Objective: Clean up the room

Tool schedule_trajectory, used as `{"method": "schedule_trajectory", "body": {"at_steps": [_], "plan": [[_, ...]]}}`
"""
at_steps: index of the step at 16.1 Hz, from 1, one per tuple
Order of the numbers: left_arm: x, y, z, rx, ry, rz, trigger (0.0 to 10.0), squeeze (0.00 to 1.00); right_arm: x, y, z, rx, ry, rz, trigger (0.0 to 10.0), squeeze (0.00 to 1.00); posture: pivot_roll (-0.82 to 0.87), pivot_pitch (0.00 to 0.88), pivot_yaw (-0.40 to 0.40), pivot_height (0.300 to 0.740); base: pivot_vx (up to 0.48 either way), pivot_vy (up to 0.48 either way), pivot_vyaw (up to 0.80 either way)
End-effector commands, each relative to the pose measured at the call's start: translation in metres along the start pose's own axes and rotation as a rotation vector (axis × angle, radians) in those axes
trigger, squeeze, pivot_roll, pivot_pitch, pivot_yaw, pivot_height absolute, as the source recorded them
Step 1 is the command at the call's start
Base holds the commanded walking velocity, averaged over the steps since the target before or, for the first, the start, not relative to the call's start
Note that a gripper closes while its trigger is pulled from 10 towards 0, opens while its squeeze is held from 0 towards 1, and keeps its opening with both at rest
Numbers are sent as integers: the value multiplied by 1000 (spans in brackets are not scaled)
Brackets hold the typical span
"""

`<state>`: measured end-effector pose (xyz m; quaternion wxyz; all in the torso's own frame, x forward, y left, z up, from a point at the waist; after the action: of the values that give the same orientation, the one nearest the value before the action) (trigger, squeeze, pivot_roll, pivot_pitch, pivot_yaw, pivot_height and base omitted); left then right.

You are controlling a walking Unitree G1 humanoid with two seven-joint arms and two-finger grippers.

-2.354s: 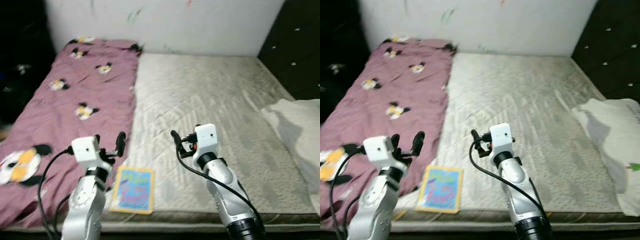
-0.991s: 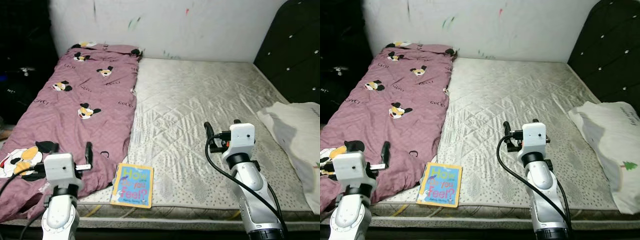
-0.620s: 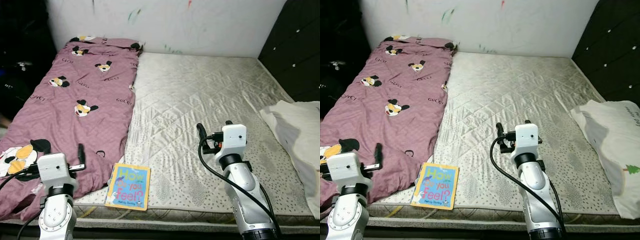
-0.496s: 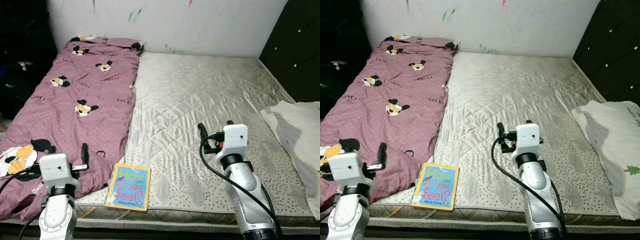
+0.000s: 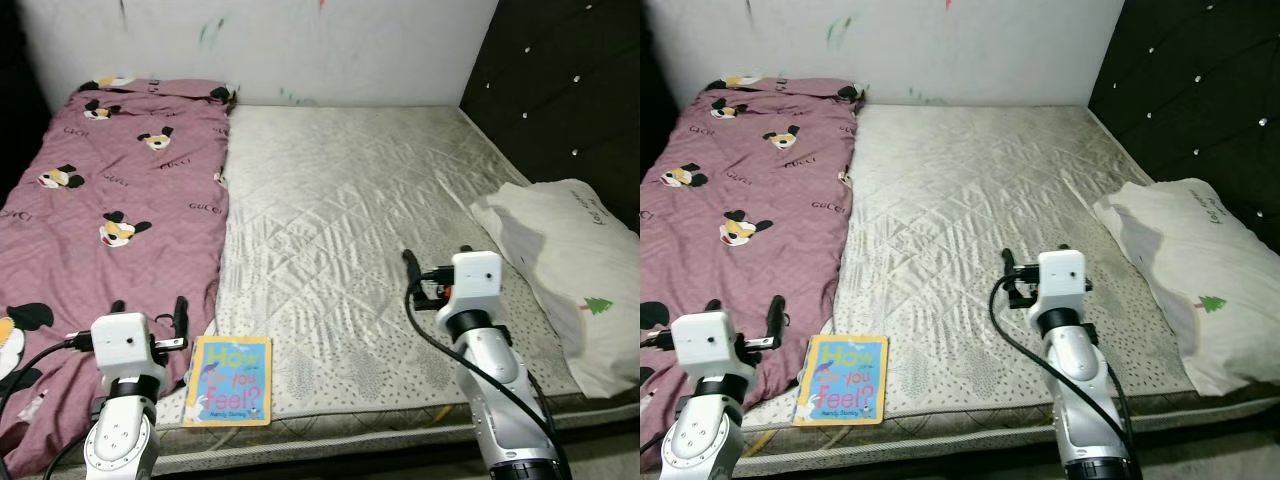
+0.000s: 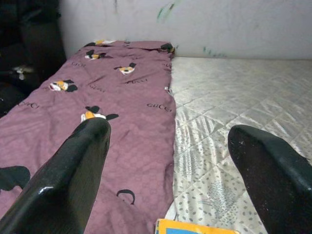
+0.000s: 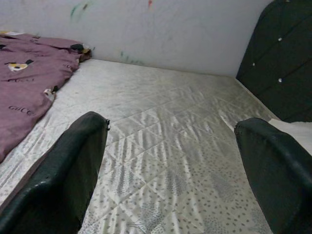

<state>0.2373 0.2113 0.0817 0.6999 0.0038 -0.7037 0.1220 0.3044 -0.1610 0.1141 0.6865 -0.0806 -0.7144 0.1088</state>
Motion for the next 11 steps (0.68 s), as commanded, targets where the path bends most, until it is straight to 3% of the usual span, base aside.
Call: {"method": "schedule_trajectory", "body": {"at_steps": [1,5,11], "plan": [[4,0,-2,-3,-2,13,10000,0,3,-2,0,-8,0,-5,10000,0,10,0,-39,740,0,0,0],[9,-10,-5,-32,-15,51,10000,0,0,2,5,22,15,3,10000,0,6,15,-55,740,0,255,-141],[7,-14,-8,-40,17,80,10000,0,-1,-4,5,-4,31,13,10000,0,-14,29,-48,740,0,459,0]]}}
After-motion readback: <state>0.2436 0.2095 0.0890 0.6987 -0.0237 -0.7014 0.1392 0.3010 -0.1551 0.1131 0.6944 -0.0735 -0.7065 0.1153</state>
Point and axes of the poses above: a point about 5 cm out from each wrist's last joint towards the gripper, its own z axis pointing back from the gripper into the wrist, its own x axis along the axis of the wrist's last joint, y = z × x, the point moved 1 cm from there along -z, pointing out of the wrist towards the gripper, and after that the axes turned 11 degrees about z, right-handed, at the moved point
